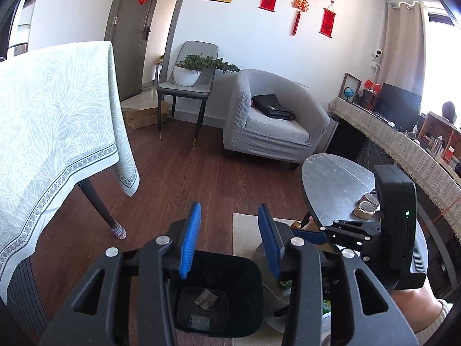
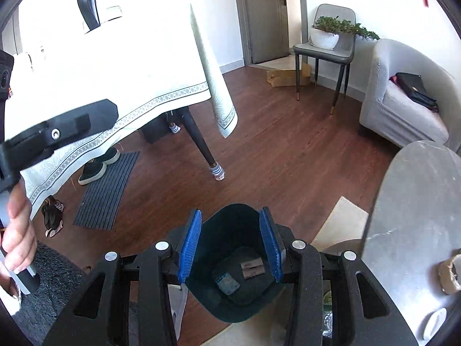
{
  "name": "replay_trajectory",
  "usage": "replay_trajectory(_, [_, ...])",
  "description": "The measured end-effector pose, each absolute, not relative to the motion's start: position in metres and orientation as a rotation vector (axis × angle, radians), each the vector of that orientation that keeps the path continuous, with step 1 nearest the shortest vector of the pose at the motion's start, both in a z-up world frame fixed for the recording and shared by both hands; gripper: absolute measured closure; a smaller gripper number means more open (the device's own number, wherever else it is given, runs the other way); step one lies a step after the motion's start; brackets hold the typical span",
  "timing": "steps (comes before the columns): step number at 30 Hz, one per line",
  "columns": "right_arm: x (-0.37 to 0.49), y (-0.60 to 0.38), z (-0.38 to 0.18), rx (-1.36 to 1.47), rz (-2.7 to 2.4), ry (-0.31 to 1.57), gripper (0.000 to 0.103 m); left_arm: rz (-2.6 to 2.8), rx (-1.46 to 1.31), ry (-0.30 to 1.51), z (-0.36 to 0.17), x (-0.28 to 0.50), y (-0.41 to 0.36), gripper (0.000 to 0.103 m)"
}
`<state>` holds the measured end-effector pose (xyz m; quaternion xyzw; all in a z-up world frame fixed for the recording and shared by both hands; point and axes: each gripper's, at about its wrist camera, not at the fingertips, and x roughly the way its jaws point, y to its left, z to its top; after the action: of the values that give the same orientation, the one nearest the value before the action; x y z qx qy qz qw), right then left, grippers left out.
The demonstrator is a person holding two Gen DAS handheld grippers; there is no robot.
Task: Collect trash
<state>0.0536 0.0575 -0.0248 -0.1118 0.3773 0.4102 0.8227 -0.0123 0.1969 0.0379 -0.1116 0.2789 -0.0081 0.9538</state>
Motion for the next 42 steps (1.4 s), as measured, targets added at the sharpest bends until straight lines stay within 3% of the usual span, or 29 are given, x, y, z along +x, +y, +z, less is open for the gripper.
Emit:
replay_trajectory(11, [0.058, -0.016, -0.005, -0.187, 0.760, 0.751, 0.060, -0.107, -0.170, 0.598, 0.029, 0.006, 0.131, 0.052])
replay_trajectory(18, [0.056, -0.070, 0.002, -0.153, 0.676, 0.721, 0.060, -0.168, -0.124, 0.600, 0.028, 0.016, 0.081, 0.037])
replay_trajectory(24, [0.053, -0.123, 0.008, -0.112, 0.593, 0.695, 0.049, -0.249, -0.109, 0.606, 0.031, 0.028, 0.038, 0.029])
replay_trajectory(42, [0.047, -0.222, 0.000, 0.021, 0.497, 0.711, 0.045, -0.372, 0.014, 0.702, -0.007, 0.059, -0.057, 0.027])
